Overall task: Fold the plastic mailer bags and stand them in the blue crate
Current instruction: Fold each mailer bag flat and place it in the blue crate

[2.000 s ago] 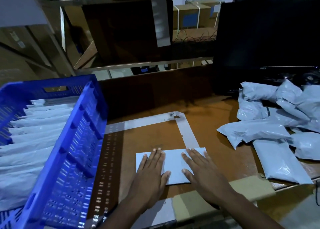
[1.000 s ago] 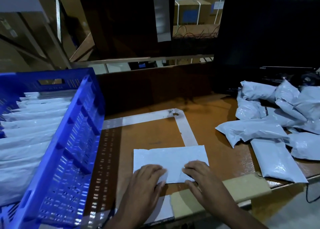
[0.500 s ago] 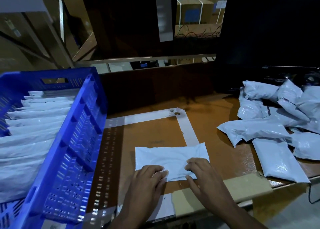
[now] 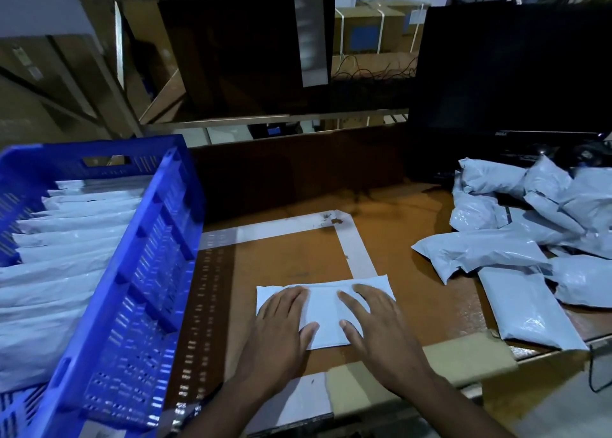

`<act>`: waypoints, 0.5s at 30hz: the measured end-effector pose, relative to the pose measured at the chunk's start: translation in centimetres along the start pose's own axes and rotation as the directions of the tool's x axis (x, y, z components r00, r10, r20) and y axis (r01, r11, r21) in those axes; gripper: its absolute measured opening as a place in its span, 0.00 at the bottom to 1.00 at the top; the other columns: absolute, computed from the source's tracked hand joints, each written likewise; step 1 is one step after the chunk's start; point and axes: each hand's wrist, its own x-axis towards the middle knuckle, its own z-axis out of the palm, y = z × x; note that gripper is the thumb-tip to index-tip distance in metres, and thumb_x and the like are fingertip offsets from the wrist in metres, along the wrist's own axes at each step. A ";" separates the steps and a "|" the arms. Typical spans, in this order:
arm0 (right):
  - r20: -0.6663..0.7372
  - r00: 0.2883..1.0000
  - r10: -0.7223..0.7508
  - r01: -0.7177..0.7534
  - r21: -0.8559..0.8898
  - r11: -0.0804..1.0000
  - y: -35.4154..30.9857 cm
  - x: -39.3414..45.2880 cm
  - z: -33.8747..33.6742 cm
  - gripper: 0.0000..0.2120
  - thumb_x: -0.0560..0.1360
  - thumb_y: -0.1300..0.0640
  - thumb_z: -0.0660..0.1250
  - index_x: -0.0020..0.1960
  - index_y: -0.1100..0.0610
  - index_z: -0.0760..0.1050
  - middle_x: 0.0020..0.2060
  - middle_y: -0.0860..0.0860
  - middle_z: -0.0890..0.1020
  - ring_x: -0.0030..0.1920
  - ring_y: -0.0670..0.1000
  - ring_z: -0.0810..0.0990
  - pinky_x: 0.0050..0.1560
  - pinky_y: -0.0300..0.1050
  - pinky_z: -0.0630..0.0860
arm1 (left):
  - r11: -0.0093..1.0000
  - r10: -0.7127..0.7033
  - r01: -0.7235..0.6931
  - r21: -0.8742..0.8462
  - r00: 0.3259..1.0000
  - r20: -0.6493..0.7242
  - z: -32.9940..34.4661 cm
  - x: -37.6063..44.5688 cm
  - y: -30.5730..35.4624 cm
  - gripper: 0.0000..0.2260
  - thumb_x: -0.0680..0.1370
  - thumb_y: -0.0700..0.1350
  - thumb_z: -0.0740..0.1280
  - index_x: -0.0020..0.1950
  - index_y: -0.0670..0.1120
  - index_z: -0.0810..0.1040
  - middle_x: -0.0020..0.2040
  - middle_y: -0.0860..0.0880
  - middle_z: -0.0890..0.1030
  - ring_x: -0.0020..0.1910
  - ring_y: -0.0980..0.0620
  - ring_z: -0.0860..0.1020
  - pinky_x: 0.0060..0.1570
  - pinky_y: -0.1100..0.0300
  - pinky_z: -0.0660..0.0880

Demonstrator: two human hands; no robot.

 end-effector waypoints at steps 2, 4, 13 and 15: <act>0.003 1.000 -0.008 0.008 -0.042 0.999 0.4 -0.8 0.0 0.30 0.80 0.32 0.36 0.80 0.38 0.48 0.80 0.42 0.51 0.79 0.45 0.49 0.78 0.45 0.44 | 0.999 -0.003 0.003 0.041 1.000 0.016 0.1 -0.4 -0.4 0.32 0.81 0.67 0.42 0.82 0.53 0.56 0.82 0.57 0.56 0.81 0.56 0.52 0.80 0.56 0.46; 0.022 0.999 0.026 -0.026 -0.037 0.999 0.5 -1.2 0.1 0.33 0.77 0.28 0.31 0.80 0.37 0.42 0.80 0.41 0.41 0.80 0.46 0.39 0.78 0.48 0.40 | 0.997 -0.035 0.033 0.066 0.999 0.032 -0.1 -0.5 -0.3 0.37 0.79 0.71 0.35 0.83 0.54 0.49 0.83 0.58 0.47 0.82 0.57 0.43 0.79 0.53 0.43; 0.087 0.996 0.036 -0.029 -0.086 0.996 1.6 -0.6 -0.3 0.31 0.80 0.29 0.42 0.79 0.35 0.38 0.79 0.39 0.37 0.78 0.44 0.34 0.73 0.45 0.31 | 0.995 -0.050 0.046 0.088 0.998 0.047 -0.1 -0.6 -0.3 0.35 0.81 0.68 0.38 0.84 0.50 0.46 0.83 0.54 0.44 0.81 0.58 0.39 0.79 0.53 0.41; 0.118 0.992 0.050 -0.042 -0.072 0.997 1.5 -0.4 -0.5 0.31 0.79 0.28 0.40 0.79 0.35 0.39 0.78 0.37 0.36 0.78 0.43 0.33 0.73 0.46 0.32 | 0.994 -0.065 0.059 0.095 0.996 0.061 -0.3 -0.6 -0.2 0.35 0.80 0.68 0.37 0.84 0.51 0.43 0.83 0.55 0.41 0.80 0.58 0.36 0.79 0.54 0.39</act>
